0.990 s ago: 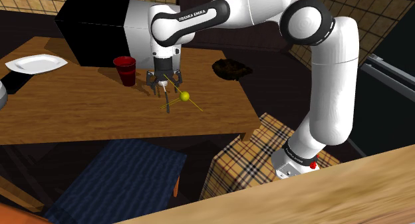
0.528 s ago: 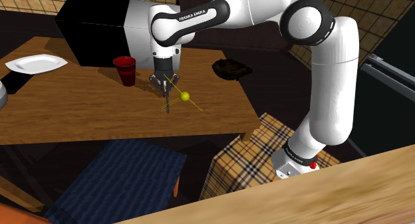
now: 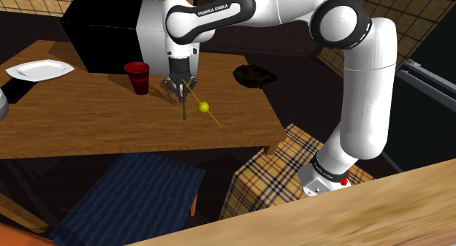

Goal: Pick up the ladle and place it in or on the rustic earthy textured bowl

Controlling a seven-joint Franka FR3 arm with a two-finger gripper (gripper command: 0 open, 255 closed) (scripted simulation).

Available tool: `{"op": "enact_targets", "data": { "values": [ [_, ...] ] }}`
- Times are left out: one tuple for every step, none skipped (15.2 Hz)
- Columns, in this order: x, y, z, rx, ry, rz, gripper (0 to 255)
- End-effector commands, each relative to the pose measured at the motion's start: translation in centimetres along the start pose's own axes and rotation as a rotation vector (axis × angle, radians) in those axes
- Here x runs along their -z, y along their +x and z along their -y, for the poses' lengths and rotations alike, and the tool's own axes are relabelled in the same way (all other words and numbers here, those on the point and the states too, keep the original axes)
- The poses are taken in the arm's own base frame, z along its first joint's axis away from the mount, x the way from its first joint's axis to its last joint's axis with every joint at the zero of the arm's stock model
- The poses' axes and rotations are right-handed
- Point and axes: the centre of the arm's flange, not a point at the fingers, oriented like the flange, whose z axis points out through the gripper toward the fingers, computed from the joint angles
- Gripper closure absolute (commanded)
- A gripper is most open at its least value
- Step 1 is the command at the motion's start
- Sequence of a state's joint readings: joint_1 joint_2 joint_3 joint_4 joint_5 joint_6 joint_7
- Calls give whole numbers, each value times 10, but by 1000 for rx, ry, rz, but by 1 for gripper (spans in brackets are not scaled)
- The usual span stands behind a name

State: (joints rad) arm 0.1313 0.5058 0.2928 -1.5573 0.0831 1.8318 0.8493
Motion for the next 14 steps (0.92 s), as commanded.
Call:
{"op": "enact_targets", "data": {
  "values": [
    [10, -4, 0, 0, 0, 0, 255],
    [15, -5, 0, 0, 0, 0, 255],
    [20, -7, 0, 0, 0, 0, 255],
    [26, -8, 0, 0, 0, 0, 255],
    [31, -10, 0, 0, 0, 0, 255],
    [36, -12, 0, 0, 0, 0, 255],
    [41, -13, 0, 0, 0, 0, 255],
    [46, -15, 0, 0, 0, 0, 255],
    [51, -16, 0, 0, 0, 0, 255],
    [56, -18, -1, 0, 0, 0, 255],
    [61, -20, -1, 0, 0, 0, 255],
    [66, -21, -1, 0, 0, 0, 255],
    [71, -23, -1, 0, 0, 0, 255],
    [76, -24, -1, 0, 0, 0, 255]
  ]
}}
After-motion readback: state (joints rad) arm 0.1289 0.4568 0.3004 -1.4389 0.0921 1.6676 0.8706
